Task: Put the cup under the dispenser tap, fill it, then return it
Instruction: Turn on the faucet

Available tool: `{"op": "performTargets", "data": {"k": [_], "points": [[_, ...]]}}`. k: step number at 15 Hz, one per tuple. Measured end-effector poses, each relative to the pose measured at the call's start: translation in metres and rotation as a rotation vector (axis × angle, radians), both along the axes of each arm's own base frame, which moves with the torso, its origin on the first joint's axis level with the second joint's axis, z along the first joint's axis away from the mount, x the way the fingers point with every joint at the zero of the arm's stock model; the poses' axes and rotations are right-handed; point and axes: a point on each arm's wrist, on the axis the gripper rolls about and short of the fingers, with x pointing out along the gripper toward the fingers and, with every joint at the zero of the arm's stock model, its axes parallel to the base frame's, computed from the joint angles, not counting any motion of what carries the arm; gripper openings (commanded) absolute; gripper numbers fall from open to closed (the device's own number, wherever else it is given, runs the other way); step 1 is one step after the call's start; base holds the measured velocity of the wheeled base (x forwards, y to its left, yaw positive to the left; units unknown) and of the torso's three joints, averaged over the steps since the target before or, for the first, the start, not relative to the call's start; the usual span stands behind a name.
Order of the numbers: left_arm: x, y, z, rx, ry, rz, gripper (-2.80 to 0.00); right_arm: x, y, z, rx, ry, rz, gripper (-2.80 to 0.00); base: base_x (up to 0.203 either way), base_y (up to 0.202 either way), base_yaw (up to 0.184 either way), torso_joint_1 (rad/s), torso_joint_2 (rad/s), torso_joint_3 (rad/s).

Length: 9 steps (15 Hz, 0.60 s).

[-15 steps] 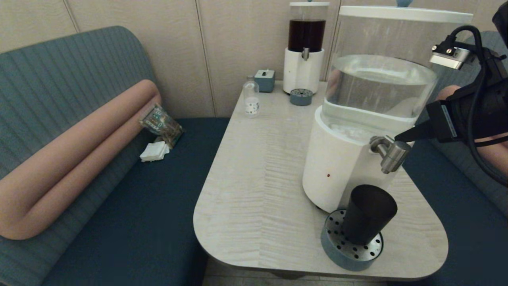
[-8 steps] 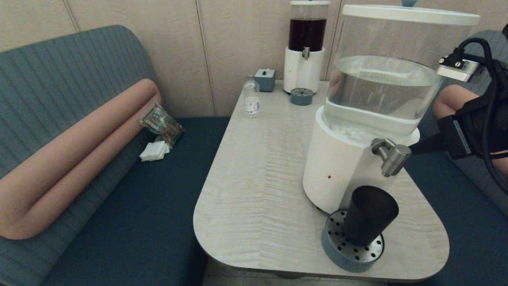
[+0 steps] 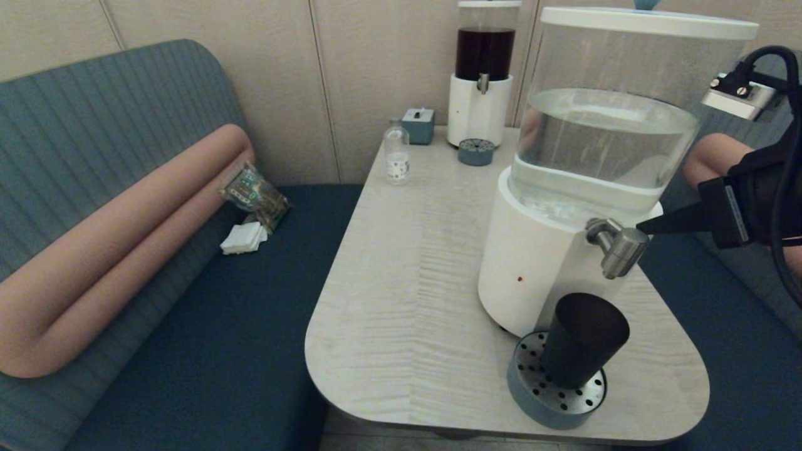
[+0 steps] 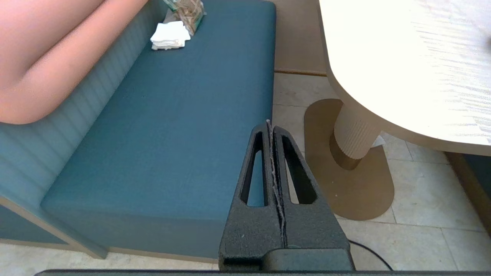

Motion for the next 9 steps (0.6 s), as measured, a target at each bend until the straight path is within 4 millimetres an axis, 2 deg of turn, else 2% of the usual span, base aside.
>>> {"op": "performTargets", "data": {"k": [3,9], "points": [[0.0000,0.0000,0.0000,-0.001,0.000,0.000,-2.80,0.0014,-0.0014,-0.0038,-0.066,-0.081,0.001,-2.80,0.000,0.000,0.000,0.000,0.00,0.000],[0.0000,0.0000,0.0001,0.000,0.000,0.001,-2.80,-0.0019,-0.0027,-0.0062,-0.118,-0.099,0.021,-2.80,0.000,0.000,0.000,0.000,0.00,0.000]]}}
